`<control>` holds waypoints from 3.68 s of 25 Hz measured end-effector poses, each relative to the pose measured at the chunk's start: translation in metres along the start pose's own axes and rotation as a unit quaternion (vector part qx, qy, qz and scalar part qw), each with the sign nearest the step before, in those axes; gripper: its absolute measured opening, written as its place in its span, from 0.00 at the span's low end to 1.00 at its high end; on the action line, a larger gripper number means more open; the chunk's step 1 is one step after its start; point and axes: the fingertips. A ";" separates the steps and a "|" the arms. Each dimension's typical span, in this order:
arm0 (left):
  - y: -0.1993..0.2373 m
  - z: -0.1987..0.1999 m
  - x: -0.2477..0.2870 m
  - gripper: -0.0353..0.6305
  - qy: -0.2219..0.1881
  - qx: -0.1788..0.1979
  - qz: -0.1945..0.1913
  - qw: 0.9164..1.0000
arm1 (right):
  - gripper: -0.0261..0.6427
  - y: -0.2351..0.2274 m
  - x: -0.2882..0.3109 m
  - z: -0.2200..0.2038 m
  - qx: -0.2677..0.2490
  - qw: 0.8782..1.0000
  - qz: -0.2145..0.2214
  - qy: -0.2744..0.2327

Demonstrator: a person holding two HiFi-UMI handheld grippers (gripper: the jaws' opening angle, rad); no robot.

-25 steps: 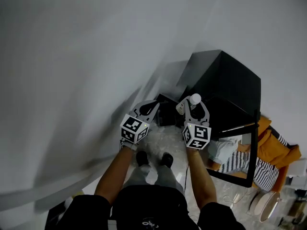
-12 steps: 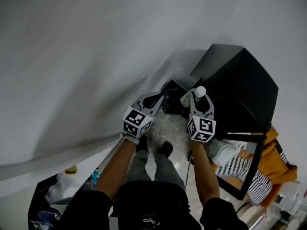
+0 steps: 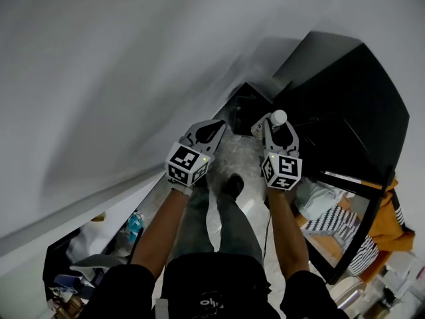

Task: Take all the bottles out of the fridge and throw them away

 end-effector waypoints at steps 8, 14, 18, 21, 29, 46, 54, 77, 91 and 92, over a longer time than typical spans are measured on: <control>0.025 -0.055 0.025 0.06 0.016 -0.018 0.008 1.000 | 0.33 -0.002 0.030 -0.081 0.001 1.000 0.012 0.026; 0.056 -0.102 0.056 0.06 0.020 -0.027 0.006 0.999 | 0.33 0.001 0.077 -0.163 0.009 0.999 0.019 0.037; 0.079 -0.145 0.086 0.06 0.024 -0.030 -0.001 0.999 | 0.33 0.003 0.115 -0.230 0.018 0.999 0.018 0.046; 0.093 -0.177 0.108 0.06 0.026 -0.030 -0.009 0.999 | 0.33 0.005 0.140 -0.283 0.019 0.998 0.014 0.057; 0.142 -0.247 0.145 0.06 0.029 -0.021 -0.021 0.999 | 0.33 0.008 0.196 -0.402 0.023 0.996 0.002 0.086; 0.167 -0.268 0.163 0.06 0.035 -0.004 -0.037 0.999 | 0.32 0.005 0.214 -0.490 0.016 0.987 -0.022 0.158; 0.134 -0.229 0.142 0.06 0.049 -0.015 -0.048 0.998 | 0.23 -0.001 0.158 -0.418 0.030 0.988 -0.037 0.148; -0.067 0.012 0.020 0.06 0.064 0.013 -0.179 0.982 | 0.05 0.012 -0.083 -0.009 0.062 0.992 -0.108 0.025; -0.249 0.048 -0.025 0.06 0.071 0.039 -0.297 0.951 | 0.05 -0.045 -0.265 0.055 0.105 0.983 -0.153 -0.002; -0.261 0.049 -0.029 0.06 0.065 0.042 -0.304 0.950 | 0.05 -0.049 -0.277 0.055 0.103 0.983 -0.151 -0.002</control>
Point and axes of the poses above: the fingertips, and each gripper's own axes: x forward along the fingers, y to its left, z out of its top, and after that the axes turned 14 degrees about -x, right-handed
